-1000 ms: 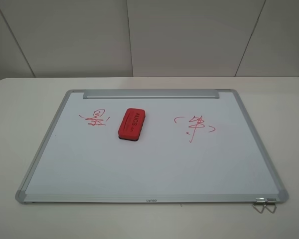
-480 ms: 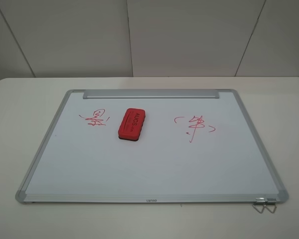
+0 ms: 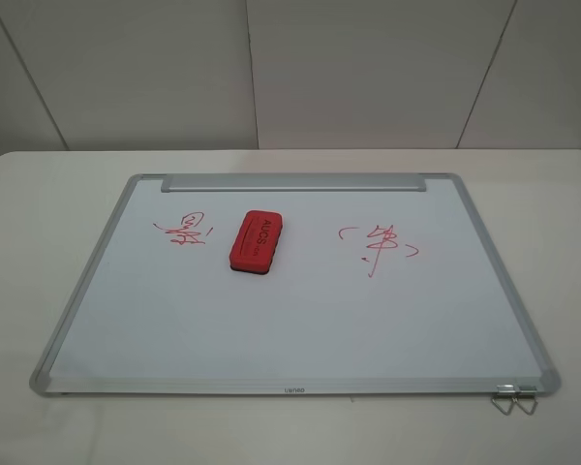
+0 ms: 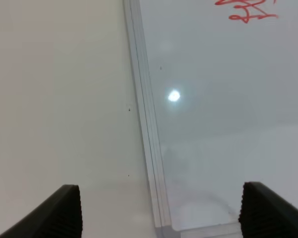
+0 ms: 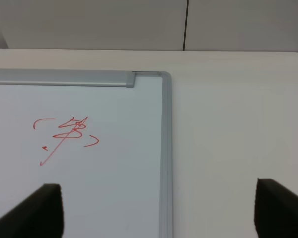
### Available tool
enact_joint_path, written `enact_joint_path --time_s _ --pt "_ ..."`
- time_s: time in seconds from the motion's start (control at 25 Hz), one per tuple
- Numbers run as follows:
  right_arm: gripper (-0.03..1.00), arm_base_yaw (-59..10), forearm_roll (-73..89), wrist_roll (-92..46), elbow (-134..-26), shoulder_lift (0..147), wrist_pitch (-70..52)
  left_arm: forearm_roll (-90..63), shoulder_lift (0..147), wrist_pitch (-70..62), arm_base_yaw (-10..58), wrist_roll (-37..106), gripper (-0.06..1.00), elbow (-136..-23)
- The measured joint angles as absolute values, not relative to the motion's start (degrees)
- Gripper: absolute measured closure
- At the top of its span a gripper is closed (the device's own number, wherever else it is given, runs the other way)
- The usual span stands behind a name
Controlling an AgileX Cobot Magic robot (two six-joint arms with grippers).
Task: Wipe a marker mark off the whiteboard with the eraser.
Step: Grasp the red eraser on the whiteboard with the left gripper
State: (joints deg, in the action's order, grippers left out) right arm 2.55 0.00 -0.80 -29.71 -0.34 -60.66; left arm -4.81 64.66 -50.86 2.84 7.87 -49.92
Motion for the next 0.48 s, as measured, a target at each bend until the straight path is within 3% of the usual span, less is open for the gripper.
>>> enact_joint_path --time_s 0.16,0.48 --pt "0.27 2.55 0.0 -0.8 -29.71 -0.34 -60.66 -4.4 80.0 -48.88 5.51 8.1 0.29 -58.43" --pt "0.27 2.55 0.0 -0.8 -29.71 -0.34 -60.66 0.0 105.06 -49.98 21.27 5.14 0.25 -77.88"
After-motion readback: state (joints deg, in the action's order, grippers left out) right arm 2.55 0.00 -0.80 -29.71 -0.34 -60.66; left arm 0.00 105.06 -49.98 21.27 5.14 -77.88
